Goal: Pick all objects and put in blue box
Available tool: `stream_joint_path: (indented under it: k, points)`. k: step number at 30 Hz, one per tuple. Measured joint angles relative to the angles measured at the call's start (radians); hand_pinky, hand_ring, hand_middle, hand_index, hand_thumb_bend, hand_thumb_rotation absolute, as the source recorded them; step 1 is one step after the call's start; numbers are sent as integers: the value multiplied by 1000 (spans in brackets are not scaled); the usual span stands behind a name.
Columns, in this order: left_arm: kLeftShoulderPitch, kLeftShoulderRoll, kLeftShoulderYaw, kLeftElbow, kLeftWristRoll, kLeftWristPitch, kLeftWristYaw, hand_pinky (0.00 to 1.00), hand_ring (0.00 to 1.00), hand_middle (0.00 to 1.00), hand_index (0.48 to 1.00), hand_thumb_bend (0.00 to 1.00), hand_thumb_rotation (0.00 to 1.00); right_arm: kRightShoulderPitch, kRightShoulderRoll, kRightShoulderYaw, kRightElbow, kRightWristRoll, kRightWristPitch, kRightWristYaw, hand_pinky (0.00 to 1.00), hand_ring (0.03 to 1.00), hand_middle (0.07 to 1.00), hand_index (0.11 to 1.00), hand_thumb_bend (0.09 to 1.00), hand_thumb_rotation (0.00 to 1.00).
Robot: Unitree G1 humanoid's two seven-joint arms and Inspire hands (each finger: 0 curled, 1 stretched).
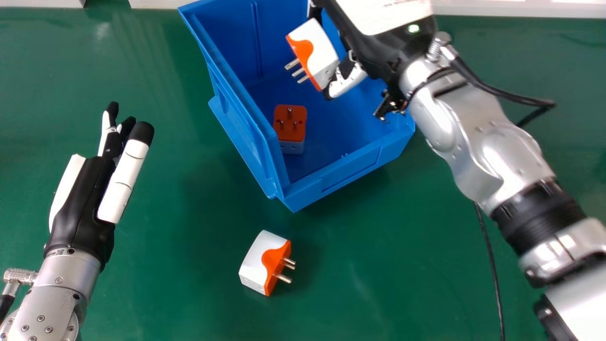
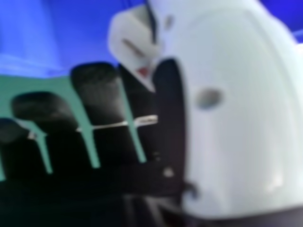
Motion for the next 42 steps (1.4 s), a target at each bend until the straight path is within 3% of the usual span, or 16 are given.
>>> stream_joint_path:
  k: [5, 10, 16, 22, 24, 25, 27, 28, 29, 32, 37, 42]
  points:
    - [15, -6, -2, -35, 2, 26, 9, 1000, 1000, 1000, 1000, 780, 1000, -83, 64, 57, 173, 3, 25, -14, 23, 64, 122, 478, 511, 122]
    - [33, -12, -11, -78, 13, 58, 23, 1000, 1000, 1000, 1000, 785, 1000, -146, 106, 115, 299, 3, 38, -11, 28, 70, 131, 474, 514, 119]
    - [37, -19, -18, -106, 13, 95, 28, 1000, 1000, 1000, 1000, 778, 1000, -174, 136, 187, 383, 0, 60, -10, 35, 82, 146, 470, 516, 118]
    - [40, -25, -21, -121, 13, 98, 36, 1000, 1000, 1000, 1000, 771, 1000, -185, 148, 213, 425, 10, 53, -25, 77, 116, 174, 471, 517, 120]
    - [41, -28, -22, -121, 13, 98, 38, 1000, 1000, 1000, 1000, 772, 1000, -185, 145, 212, 427, 18, 40, -47, 150, 199, 275, 471, 520, 77]
    - [41, -30, -22, -121, 13, 98, 38, 1000, 1000, 1000, 1000, 772, 1000, -185, 143, 211, 427, 27, 32, -56, 150, 199, 275, 471, 520, 77]
    - [41, -31, -24, -121, 13, 98, 39, 1000, 1000, 1000, 1000, 772, 1000, -185, 138, 208, 427, 44, 21, -64, 278, 347, 401, 476, 516, 82]
    - [41, -31, -25, -121, 13, 99, 40, 1000, 1000, 1000, 1000, 773, 1000, -185, 136, 210, 427, 45, 23, -66, 354, 434, 479, 518, 532, 164]
    - [41, -31, -26, -121, 13, 101, 41, 1000, 1000, 1000, 1000, 774, 1000, -185, 135, 215, 427, 45, 27, -66, 481, 584, 620, 611, 571, 309]
    - [41, -31, -27, -122, 13, 115, 42, 1000, 1000, 1000, 1000, 773, 1000, -183, 130, 234, 418, 34, 52, -61, 773, 880, 903, 856, 612, 585]
    - [40, -31, -29, -127, 11, 118, 42, 1000, 1000, 1000, 1000, 765, 1000, -182, 127, 257, 395, 21, 92, -43, 901, 982, 987, 953, 598, 669]
    - [40, -31, -29, -127, 9, 118, 41, 1000, 1000, 1000, 1000, 766, 1000, -180, 121, 261, 373, 19, 100, -32, 934, 999, 999, 968, 539, 644]
